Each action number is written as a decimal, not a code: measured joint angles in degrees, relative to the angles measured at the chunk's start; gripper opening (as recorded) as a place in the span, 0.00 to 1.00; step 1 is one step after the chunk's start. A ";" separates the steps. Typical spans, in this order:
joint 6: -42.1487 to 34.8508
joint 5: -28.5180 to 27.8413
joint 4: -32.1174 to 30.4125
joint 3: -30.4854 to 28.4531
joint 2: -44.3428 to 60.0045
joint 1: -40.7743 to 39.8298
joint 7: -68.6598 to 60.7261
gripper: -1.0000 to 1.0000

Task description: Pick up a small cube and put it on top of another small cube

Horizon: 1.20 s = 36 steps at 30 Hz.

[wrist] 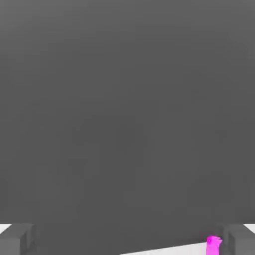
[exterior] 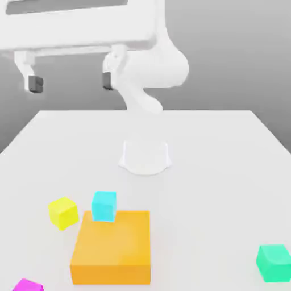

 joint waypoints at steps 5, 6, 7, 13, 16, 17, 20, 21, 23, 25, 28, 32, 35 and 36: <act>2.18 2.30 1.44 -1.46 10.44 -2.40 -2.13 0.50; 2.62 2.70 1.73 -1.57 12.52 -2.86 -2.51 0.50; 3.06 3.03 2.02 -1.62 14.60 -3.34 -2.84 0.50; 5.78 4.50 3.71 -2.42 26.98 -6.08 -4.52 0.50; 7.19 4.73 4.54 -2.87 33.09 -7.60 -5.00 0.50; 8.05 4.97 4.90 -2.75 35.14 -8.10 -5.25 0.50; 12.14 6.57 6.29 -1.34 41.37 -9.53 -6.45 0.50; 13.49 7.09 6.73 -0.79 43.21 -9.99 -6.82 0.00; 13.48 7.10 6.73 -0.78 43.21 -9.99 -6.83 0.00; 13.46 7.14 6.73 -0.77 43.21 -10.00 -6.86 0.00; 13.68 7.24 6.81 -0.71 43.55 -10.06 -6.94 0.00; 8.64 5.23 4.93 -2.66 36.63 -8.54 -5.34 0.00; 6.95 5.47 0.49 -3.46 30.71 -7.12 -2.76 0.00; 6.56 5.43 -1.17 -3.60 28.69 -6.72 -1.66 0.00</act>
